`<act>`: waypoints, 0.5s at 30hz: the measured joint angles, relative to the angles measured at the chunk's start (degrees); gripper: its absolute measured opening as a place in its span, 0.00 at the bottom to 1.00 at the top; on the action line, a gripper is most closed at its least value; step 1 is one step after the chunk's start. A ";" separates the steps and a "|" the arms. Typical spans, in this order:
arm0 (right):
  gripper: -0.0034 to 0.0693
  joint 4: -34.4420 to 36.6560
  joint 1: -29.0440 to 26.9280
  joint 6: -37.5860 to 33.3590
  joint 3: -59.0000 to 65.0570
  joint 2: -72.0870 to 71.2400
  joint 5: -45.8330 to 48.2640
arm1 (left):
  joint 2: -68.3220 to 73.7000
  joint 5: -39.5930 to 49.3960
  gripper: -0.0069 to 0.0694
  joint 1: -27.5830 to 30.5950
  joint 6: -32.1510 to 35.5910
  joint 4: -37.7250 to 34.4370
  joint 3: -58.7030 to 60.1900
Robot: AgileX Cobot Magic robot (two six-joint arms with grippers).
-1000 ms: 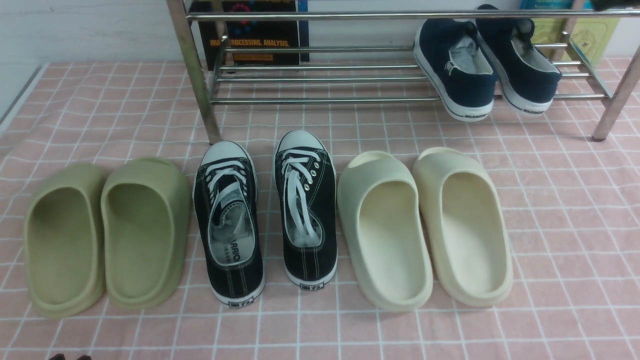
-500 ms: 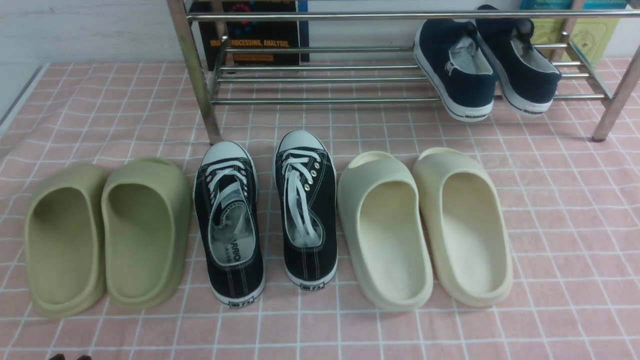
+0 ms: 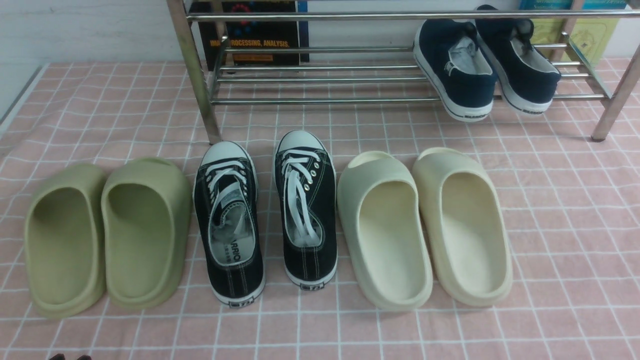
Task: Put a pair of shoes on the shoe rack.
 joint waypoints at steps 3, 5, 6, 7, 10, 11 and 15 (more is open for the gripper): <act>0.03 0.07 0.00 0.00 4.72 -7.42 0.08 | 0.00 0.00 0.40 0.00 0.00 0.00 0.00; 0.04 0.07 0.00 0.00 5.94 -9.63 -0.04 | 0.00 0.00 0.40 0.00 0.00 0.00 0.00; 0.04 0.07 0.00 0.00 6.97 -11.43 0.04 | 0.00 0.00 0.40 0.00 0.00 0.00 0.00; 0.04 0.07 0.00 0.00 7.78 -12.55 0.20 | 0.00 0.00 0.40 0.00 0.00 0.00 0.00; 0.04 0.37 0.00 0.02 8.43 -13.59 1.20 | 0.00 0.00 0.40 0.00 0.00 0.00 0.00; 0.04 0.38 0.00 0.02 8.48 -13.66 1.51 | 0.00 0.00 0.40 0.00 0.00 0.00 0.00; 0.04 0.45 0.00 0.02 8.48 -13.65 1.80 | 0.00 0.00 0.40 0.00 0.00 0.00 0.00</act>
